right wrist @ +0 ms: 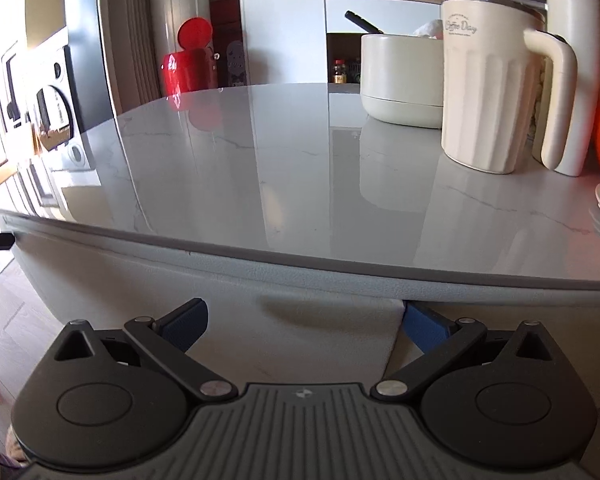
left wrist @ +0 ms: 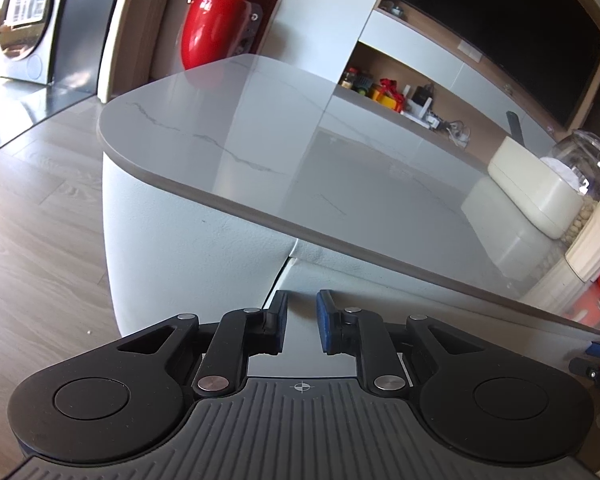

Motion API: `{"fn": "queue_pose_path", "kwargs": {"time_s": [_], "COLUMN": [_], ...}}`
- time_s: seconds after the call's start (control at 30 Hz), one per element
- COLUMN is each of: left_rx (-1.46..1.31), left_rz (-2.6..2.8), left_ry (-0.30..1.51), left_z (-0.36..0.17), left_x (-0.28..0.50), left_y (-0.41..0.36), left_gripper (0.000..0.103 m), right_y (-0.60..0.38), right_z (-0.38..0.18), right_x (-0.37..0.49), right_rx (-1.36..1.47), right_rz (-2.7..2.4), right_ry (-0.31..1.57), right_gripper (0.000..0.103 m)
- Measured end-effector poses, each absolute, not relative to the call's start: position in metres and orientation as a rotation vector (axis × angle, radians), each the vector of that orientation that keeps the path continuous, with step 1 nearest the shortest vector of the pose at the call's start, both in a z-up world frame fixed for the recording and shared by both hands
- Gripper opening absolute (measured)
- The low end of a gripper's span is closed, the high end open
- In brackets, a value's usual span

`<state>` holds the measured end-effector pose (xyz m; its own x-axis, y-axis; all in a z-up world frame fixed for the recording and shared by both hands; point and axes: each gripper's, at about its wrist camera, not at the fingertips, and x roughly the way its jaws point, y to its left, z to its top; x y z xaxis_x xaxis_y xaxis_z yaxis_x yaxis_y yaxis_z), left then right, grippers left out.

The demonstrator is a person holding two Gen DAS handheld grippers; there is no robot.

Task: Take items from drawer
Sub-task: 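Move both tools toward the drawer front of the white island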

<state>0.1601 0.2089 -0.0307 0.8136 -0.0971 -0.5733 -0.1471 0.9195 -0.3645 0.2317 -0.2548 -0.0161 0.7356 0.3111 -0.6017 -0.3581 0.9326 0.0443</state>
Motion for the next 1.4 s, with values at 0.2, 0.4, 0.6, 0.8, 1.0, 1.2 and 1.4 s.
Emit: {"fn": "queue_pose_path", "kwargs": {"time_s": [0.2, 0.4, 0.6, 0.8, 1.0, 1.2, 1.4], "left_rx": [-0.376, -0.324, -0.346, -0.337, -0.319, -0.307, -0.259], "left_rz": [0.024, 0.086, 0.162, 0.156, 0.11, 0.0, -0.005], "left_ry": [0.623, 0.645, 0.655, 0.652, 0.642, 0.605, 0.571], "left_z": [-0.032, -0.034, -0.037, -0.034, -0.032, -0.03, -0.025], "left_x": [0.157, 0.153, 0.15, 0.151, 0.146, 0.144, 0.145], "left_y": [0.208, 0.205, 0.21, 0.207, 0.203, 0.198, 0.206], "left_gripper": [0.018, 0.018, 0.018, 0.018, 0.018, 0.018, 0.018], "right_y": [-0.256, -0.258, -0.261, -0.263, -0.214, -0.228, -0.266], "right_z": [-0.011, -0.006, -0.005, -0.004, 0.003, -0.012, 0.0], "right_x": [0.23, 0.231, 0.226, 0.225, 0.128, 0.207, 0.226], "right_rx": [-0.196, -0.29, -0.345, -0.354, -0.571, -0.322, -0.216], "right_rz": [0.488, 0.594, 0.654, 0.674, 1.215, 0.829, 0.602], "right_ry": [0.684, 0.706, 0.697, 0.692, 0.473, 0.766, 0.673], "right_gripper": [0.103, 0.103, 0.103, 0.103, 0.103, 0.103, 0.103]}}
